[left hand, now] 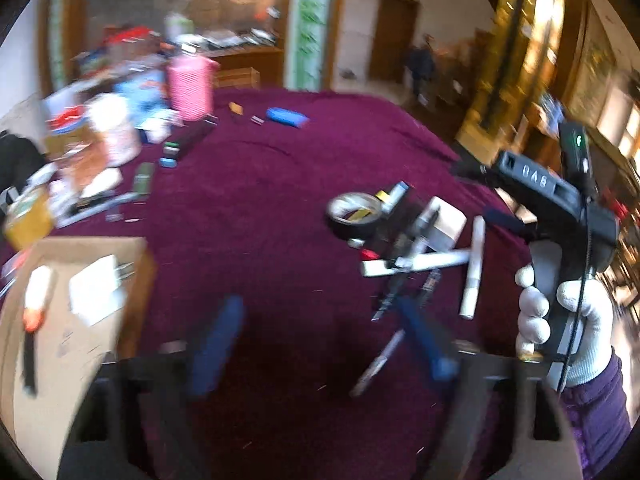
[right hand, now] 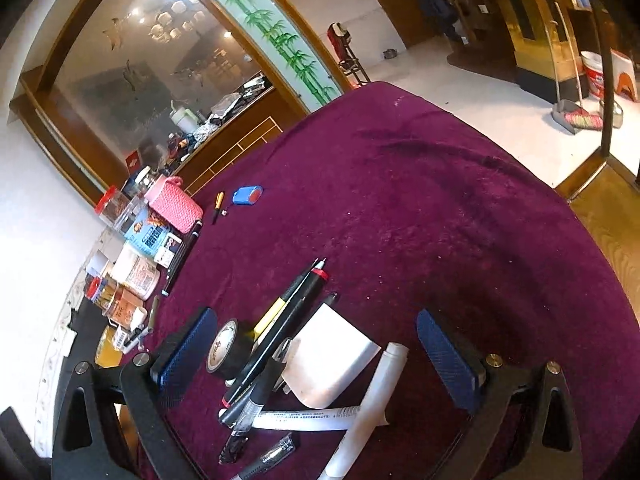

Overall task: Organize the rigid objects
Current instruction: 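Move the left gripper to the black tape roll in the pile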

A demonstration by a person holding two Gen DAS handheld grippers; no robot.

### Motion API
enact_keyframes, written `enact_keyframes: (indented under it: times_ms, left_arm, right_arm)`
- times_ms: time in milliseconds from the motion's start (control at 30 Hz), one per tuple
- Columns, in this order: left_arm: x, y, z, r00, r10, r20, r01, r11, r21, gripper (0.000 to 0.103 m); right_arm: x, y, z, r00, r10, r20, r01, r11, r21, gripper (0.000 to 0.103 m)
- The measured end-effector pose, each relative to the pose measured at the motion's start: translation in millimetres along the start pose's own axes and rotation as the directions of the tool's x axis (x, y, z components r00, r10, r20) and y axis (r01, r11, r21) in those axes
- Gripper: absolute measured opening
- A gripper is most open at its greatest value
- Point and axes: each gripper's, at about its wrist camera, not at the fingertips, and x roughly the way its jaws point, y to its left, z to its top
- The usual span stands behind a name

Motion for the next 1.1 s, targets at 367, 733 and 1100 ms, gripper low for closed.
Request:
enact_keyframes:
  times_ms: [367,733,1100]
  left_arm:
    - [103.8,26.4,71.9,0.991,-0.08,-0.109,0.054,0.974,-0.218,0.054]
    - [144.8,-8.1,78.0,0.987,0.018,-0.162,-0.02,1.0,-0.01,0.014]
    - [58.5,37.5,53.2,0.996,-0.023,-0.088,0.013,0.994,-0.112,0.009]
  right_arm:
    - [4.2,3.4,2.0,0.999,0.045,-0.021,-0.045,0.999,0.009,0.102]
    - [9.6,3.7,3.8,0.998,0.044,-0.036,-0.044,0.999,0.017,0.102]
    - [12.1,0.6,2.8,0.999,0.014,-0.033,-0.014,1.0,0.006,0.102]
